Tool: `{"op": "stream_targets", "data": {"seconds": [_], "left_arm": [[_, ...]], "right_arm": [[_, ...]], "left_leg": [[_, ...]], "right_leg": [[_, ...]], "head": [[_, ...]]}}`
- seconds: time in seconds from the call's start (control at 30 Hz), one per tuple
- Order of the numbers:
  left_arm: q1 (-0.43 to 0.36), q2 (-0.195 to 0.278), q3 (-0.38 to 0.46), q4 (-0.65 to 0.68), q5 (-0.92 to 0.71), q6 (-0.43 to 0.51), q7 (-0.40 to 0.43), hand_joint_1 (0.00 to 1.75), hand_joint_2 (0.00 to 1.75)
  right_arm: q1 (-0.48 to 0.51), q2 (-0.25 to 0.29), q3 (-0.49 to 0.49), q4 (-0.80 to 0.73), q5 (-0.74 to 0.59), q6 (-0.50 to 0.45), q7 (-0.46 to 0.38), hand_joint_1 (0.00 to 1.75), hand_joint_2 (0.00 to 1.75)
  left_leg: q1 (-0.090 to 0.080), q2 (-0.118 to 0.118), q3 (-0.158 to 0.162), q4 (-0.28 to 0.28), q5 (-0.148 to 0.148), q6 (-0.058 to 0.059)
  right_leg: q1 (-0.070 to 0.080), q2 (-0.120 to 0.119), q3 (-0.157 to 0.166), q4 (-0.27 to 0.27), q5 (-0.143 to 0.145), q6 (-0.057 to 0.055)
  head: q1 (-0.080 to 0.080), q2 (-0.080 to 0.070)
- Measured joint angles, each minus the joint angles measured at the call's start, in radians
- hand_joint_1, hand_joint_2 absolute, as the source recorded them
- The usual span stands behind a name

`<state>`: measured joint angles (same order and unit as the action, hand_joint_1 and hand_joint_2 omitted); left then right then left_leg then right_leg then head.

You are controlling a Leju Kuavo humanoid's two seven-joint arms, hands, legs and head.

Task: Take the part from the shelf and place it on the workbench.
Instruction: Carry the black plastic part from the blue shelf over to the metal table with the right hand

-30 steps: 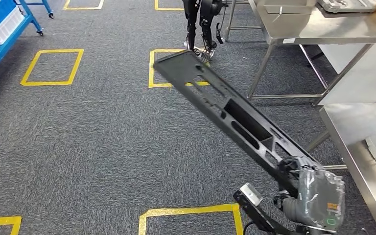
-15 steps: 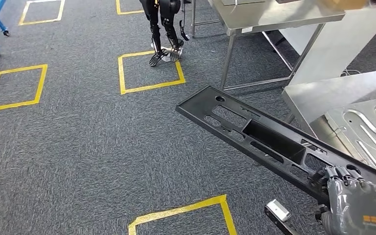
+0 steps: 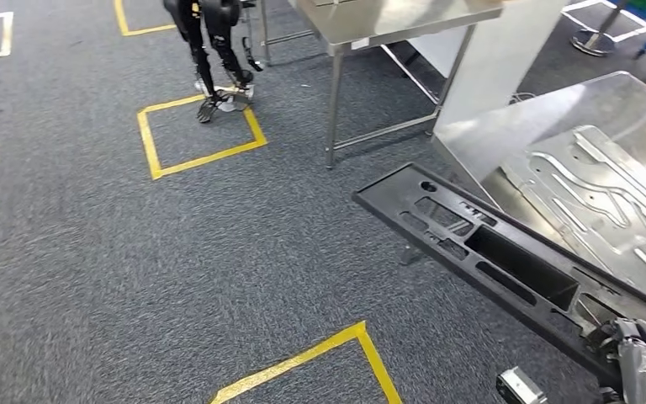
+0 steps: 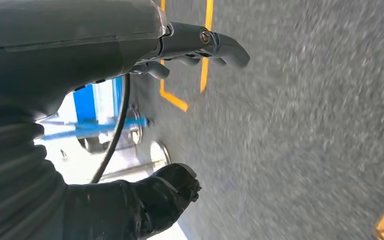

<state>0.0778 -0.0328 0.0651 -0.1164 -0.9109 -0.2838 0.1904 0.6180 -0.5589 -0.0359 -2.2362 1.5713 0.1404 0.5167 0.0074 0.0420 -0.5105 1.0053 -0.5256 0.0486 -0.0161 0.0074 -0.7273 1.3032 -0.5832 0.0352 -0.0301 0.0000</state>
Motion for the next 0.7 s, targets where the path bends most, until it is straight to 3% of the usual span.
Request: {"op": "stream_targets", "data": {"seconds": [0.03, 0.1, 0.17, 0.27, 0.33, 0.4, 0.47, 0.5, 0.53, 0.57, 0.6, 0.67, 0.7], "left_arm": [[-0.001, 0.000, -0.001, 0.000, 0.000, 0.000, 0.000, 0.00, 1.75], [-0.003, 0.000, -0.005, 0.000, 0.000, 0.000, -0.001, 0.00, 1.75], [-0.004, -0.001, -0.010, 0.000, 0.000, 0.000, -0.003, 0.00, 1.75], [-0.007, -0.002, -0.015, 0.000, 0.001, 0.006, -0.006, 0.00, 1.75], [-0.008, -0.003, -0.015, 0.000, 0.011, 0.008, -0.006, 0.00, 1.75], [-0.005, -0.005, -0.016, 0.000, 0.023, 0.005, -0.003, 0.00, 1.75], [0.002, -0.006, -0.016, 0.000, 0.027, 0.007, 0.004, 0.00, 1.75], [0.006, -0.007, -0.016, 0.001, 0.027, 0.009, 0.008, 0.00, 1.75], [0.008, -0.007, -0.016, 0.001, 0.027, 0.011, 0.011, 0.00, 1.75], [0.009, -0.007, -0.016, 0.001, 0.027, 0.013, 0.012, 0.00, 1.75], [0.008, -0.007, -0.016, 0.001, 0.027, 0.015, 0.013, 0.00, 1.75], [0.006, -0.008, -0.016, 0.001, 0.027, 0.016, 0.014, 0.00, 1.75], [0.005, -0.009, -0.016, 0.001, 0.027, 0.016, 0.014, 0.00, 1.75]], "right_arm": [[0.008, 0.003, -0.009, 0.000, 0.000, 0.000, 0.000, 1.75, 1.75], [0.021, 0.008, -0.022, 0.000, 0.000, -0.002, 0.000, 1.75, 1.75], [0.041, 0.014, -0.037, -0.001, 0.000, -0.013, 0.000, 1.75, 1.75], [0.088, 0.052, -0.089, -0.002, 0.000, -0.065, -0.004, 1.75, 1.75], [0.111, 0.124, -0.163, -0.002, 0.000, -0.111, -0.043, 1.75, 1.75], [0.088, 0.256, -0.295, -0.003, 0.000, -0.159, -0.185, 1.75, 1.75], [0.011, 0.416, -0.467, -0.003, 0.000, -0.198, -0.454, 1.75, 1.75], [-0.031, 0.488, -0.553, -0.002, 0.000, -0.211, -0.605, 1.75, 1.75], [-0.067, 0.551, -0.634, -0.002, 0.000, -0.220, -0.744, 1.75, 1.75], [-0.094, 0.604, -0.706, -0.002, -0.001, -0.225, -0.854, 1.75, 1.75], [-0.113, 0.645, -0.759, -0.002, -0.001, -0.227, -0.913, 1.75, 1.75], [-0.138, 0.707, -0.839, -0.002, -0.002, -0.227, -0.921, 1.75, 1.75], [-0.149, 0.729, -0.868, -0.002, -0.002, -0.227, -0.895, 1.75, 1.75]], "left_leg": [[0.000, 0.013, 0.003, 0.000, -0.003, -0.001], [0.000, 0.036, 0.011, 0.000, -0.009, -0.006], [-0.004, 0.054, 0.019, 0.001, -0.016, -0.014], [-0.008, 0.077, 0.028, -0.001, -0.023, -0.025], [-0.005, 0.059, 0.025, 0.013, -0.039, -0.033], [0.000, 0.007, -0.012, 0.096, -0.092, -0.039], [0.002, -0.026, -0.076, 0.232, -0.152, -0.041], [0.002, -0.030, -0.100, 0.280, -0.162, -0.041], [0.002, -0.032, -0.109, 0.294, -0.152, -0.041], [0.002, -0.035, -0.101, 0.268, -0.122, -0.039], [0.002, -0.044, -0.078, 0.209, -0.080, -0.037], [0.005, -0.095, -0.031, 0.080, -0.017, -0.033], [0.005, -0.116, -0.019, 0.042, -0.004, -0.032]], "right_leg": [[-0.001, -0.005, 0.021, -0.035, 0.025, 0.001], [0.000, -0.034, 0.095, -0.166, 0.084, -0.003], [0.010, -0.063, 0.142, -0.254, 0.108, -0.013], [0.019, -0.056, 0.143, -0.267, 0.106, -0.028], [0.015, -0.041, 0.146, -0.275, 0.109, -0.039], [0.011, -0.026, 0.149, -0.282, 0.112, -0.052], [0.014, -0.004, 0.148, -0.282, 0.113, -0.058], [0.015, 0.011, 0.149, -0.281, 0.113, -0.060], [0.015, 0.027, 0.151, -0.280, 0.113, -0.060], [0.016, 0.042, 0.154, -0.279, 0.112, -0.060], [0.015, 0.056, 0.157, -0.278, 0.112, -0.060], [0.016, 0.079, 0.153, -0.270, 0.109, -0.055], [0.015, 0.090, 0.148, -0.265, 0.109, -0.050]], "head": [[0.000, 0.000], [0.000, 0.000], [0.000, 0.000], [-0.001, 0.000], [-0.001, 0.000], [-0.001, 0.000], [-0.001, 0.000], [-0.002, 0.000], [-0.002, 0.000], [-0.002, 0.000], [-0.002, 0.000], [-0.001, 0.000], [-0.001, 0.000]]}}
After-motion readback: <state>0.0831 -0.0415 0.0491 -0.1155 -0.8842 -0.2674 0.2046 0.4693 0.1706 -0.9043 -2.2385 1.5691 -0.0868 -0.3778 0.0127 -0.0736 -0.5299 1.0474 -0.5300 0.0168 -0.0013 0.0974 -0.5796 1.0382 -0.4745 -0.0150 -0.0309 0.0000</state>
